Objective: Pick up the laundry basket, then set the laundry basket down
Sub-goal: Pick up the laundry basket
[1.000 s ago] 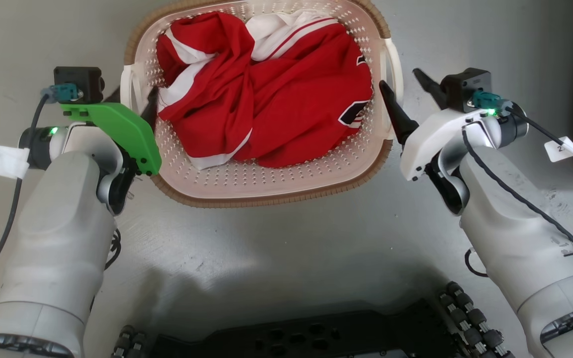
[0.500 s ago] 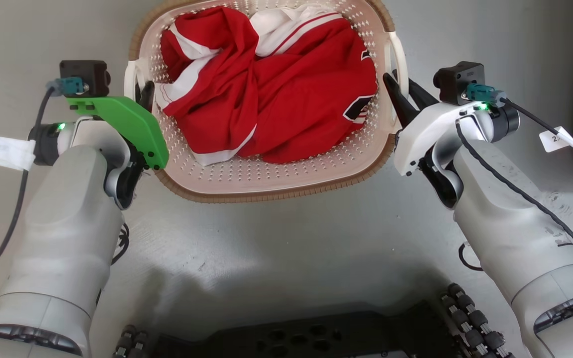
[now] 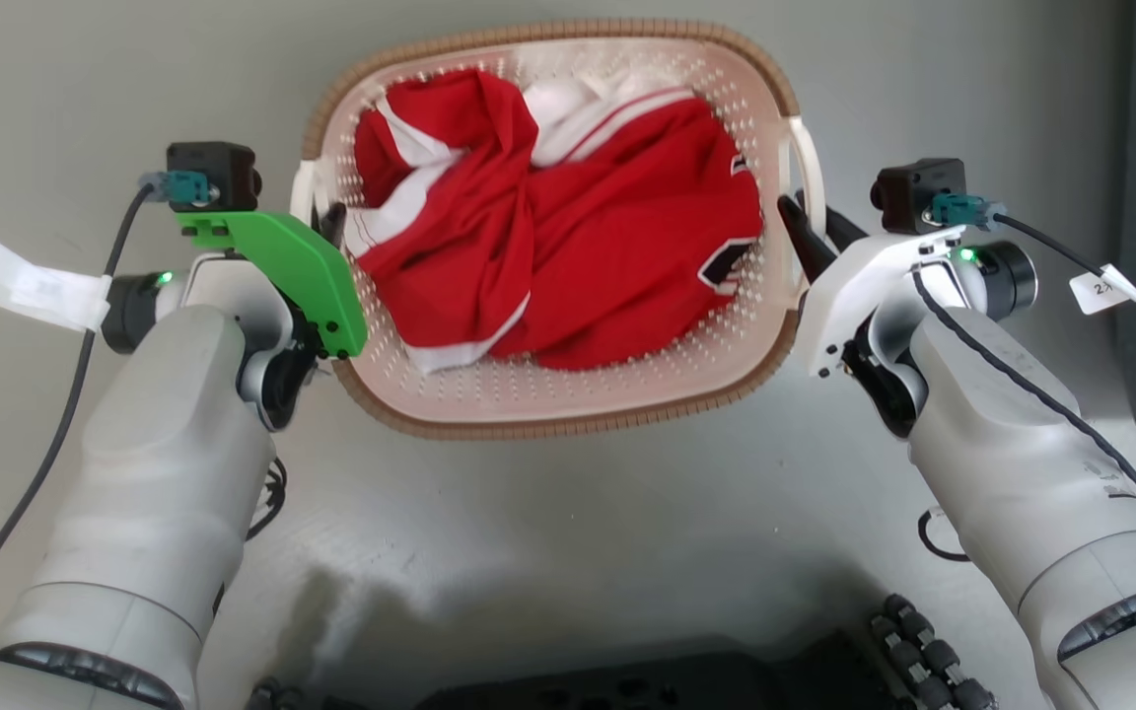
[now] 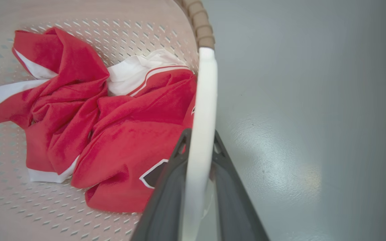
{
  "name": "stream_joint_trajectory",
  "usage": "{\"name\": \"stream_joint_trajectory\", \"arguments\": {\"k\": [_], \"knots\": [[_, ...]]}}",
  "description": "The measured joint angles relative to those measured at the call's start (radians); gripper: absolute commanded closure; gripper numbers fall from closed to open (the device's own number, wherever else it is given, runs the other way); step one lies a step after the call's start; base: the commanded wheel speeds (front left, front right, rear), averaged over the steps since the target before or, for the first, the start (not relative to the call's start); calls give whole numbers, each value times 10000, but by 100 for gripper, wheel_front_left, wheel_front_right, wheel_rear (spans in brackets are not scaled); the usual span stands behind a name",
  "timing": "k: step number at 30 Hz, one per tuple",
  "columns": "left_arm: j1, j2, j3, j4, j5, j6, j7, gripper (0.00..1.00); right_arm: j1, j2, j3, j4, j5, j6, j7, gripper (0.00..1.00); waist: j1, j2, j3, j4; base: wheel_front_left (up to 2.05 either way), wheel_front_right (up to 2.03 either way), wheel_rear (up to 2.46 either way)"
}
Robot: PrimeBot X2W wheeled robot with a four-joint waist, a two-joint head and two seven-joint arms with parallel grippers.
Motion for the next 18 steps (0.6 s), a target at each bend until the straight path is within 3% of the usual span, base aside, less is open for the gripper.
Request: {"name": "stream_joint_trajectory", "arguments": {"k": [18], "knots": [[911, -21, -502, 102, -1542, 46, 1095, 100, 290, 12, 884, 596, 1081, 0, 995, 100, 0, 0, -1980, 61, 0, 0, 0]]}}
